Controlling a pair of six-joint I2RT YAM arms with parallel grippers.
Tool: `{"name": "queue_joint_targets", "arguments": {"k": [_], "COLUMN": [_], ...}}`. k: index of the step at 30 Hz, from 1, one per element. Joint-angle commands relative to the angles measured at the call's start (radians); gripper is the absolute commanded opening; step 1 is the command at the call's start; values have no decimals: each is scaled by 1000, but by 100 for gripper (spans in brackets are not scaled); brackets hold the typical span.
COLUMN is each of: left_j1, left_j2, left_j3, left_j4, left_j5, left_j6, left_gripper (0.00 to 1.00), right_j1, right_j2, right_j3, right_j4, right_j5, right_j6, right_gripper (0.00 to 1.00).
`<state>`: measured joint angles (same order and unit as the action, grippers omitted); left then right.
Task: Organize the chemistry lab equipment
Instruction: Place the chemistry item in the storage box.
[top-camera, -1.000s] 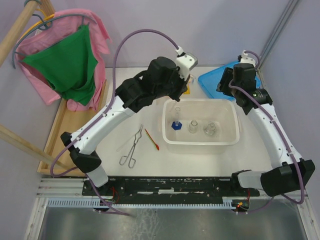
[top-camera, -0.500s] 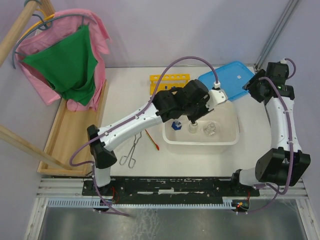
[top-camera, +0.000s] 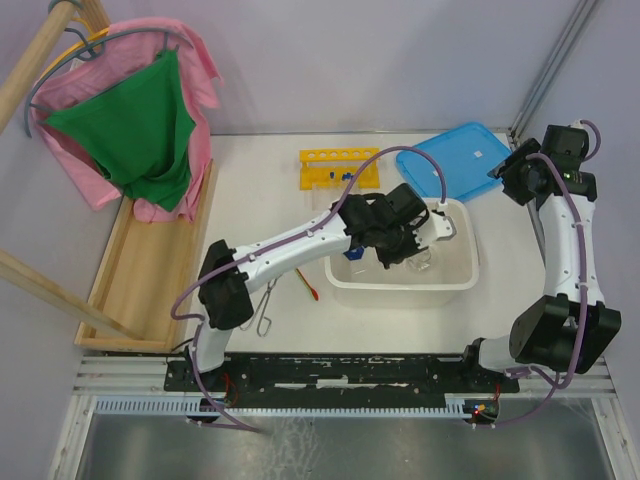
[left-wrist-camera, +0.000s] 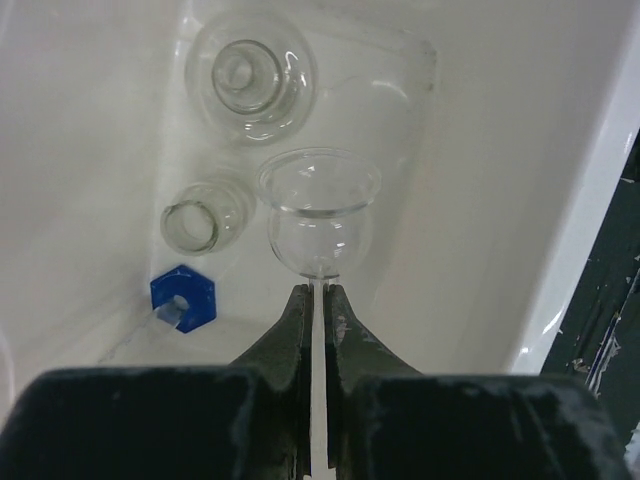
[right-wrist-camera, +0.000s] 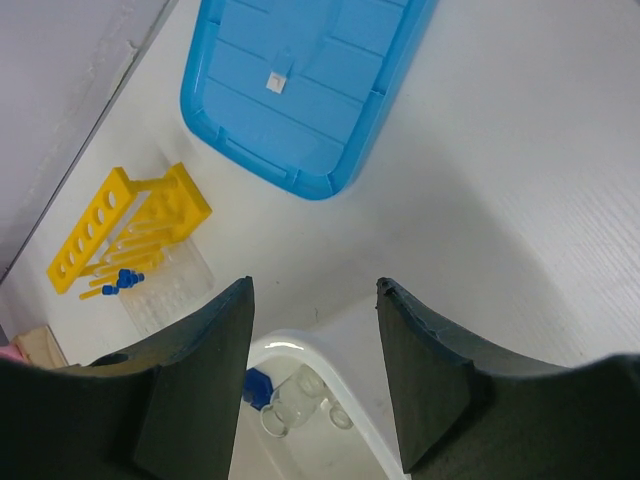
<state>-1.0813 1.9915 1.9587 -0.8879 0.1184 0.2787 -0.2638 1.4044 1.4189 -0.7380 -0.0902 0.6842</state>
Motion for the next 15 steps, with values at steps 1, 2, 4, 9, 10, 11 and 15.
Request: {"name": "queue_joint_targets", "arguments": {"k": [1,2,4,9,10,11,15], "left_j1": [1,0,1,1,0,-1,-1], "left_j2": [40,49,64,83,85,86,100], "left_j3": [-5,-11,-25,-75,-84,-93,-104], "left_j4": [18,17,20,29,31,35,38], "left_j5": [75,76,80,69,64,59,54], "left_j6": [46,49,51,57,58,60,62], "left_gripper": [3,3,3,3,3,3,3], "right_j1": [-5,-5,-6,-6,-6,-6,-5], "right_j2": [-43,-45,-51,-64,-66,-66,-66], "right_j3": [-6,-9,-17,-41,-46,-51,-60], "right_j4": [40,39,39,54,57,61,73], "right_j5": [-3,-3,-4,-22,-28,-29,-43], "right_j6": [3,0,-1,5,6,7,13], "right_gripper": [61,61,61,61,61,61,61]}}
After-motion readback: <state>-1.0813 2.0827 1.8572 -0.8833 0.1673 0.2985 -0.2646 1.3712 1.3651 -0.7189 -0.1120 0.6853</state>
